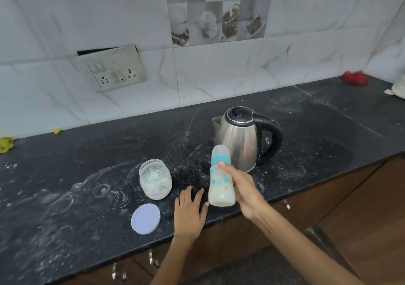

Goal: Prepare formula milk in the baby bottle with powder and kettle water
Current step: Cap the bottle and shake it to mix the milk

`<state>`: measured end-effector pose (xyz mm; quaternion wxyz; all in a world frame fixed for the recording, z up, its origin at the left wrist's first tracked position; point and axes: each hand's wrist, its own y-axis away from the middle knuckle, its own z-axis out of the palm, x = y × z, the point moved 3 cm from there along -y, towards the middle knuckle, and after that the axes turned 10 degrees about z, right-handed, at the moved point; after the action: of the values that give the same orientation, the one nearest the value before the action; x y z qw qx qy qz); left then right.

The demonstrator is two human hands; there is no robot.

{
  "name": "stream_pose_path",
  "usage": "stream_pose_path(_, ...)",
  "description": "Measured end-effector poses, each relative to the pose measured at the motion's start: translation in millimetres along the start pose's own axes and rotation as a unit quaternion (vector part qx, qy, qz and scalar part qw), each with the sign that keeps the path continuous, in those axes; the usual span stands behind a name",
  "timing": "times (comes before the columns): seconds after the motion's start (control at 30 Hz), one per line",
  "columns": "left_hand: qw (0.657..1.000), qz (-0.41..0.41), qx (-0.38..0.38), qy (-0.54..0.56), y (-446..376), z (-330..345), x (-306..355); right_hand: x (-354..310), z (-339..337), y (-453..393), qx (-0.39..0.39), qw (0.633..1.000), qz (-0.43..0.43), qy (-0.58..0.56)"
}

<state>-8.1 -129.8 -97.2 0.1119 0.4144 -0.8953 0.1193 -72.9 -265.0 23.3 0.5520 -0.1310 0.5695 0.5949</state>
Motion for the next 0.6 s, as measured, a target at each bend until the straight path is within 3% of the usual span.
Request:
stream_pose_path(0.1, 1.000, 0.010, -0.001, 0.003, -0.3, 4.9, -3.2, 3.3, 1.9, -5.8, -0.045, 0.993, 0.069, -0.084)
stream_pose_path(0.2, 1.000, 0.022, -0.002, 0.000, -0.8, 7.6, -6.5, 4.0, -1.9, -7.0, -0.062, 0.992, 0.075, -0.079)
stream_pose_path(0.33, 1.000, 0.021, 0.008, 0.014, -1.3, 9.5, -6.7, 0.3, -14.1, -9.2, -0.027, 0.994, -0.021, 0.107)
stream_pose_path(0.47, 0.999, 0.025, 0.021, 0.012, -1.6, 11.3, -8.0, -19.2, -19.4, -5.0, -0.110, 0.943, -0.164, 0.268)
stream_pose_path(0.6, 0.999, 0.026, 0.024, 0.014, -2.0, 8.8, -6.8, -31.6, -13.3, -4.3, -0.053, 0.975, -0.205, 0.064)
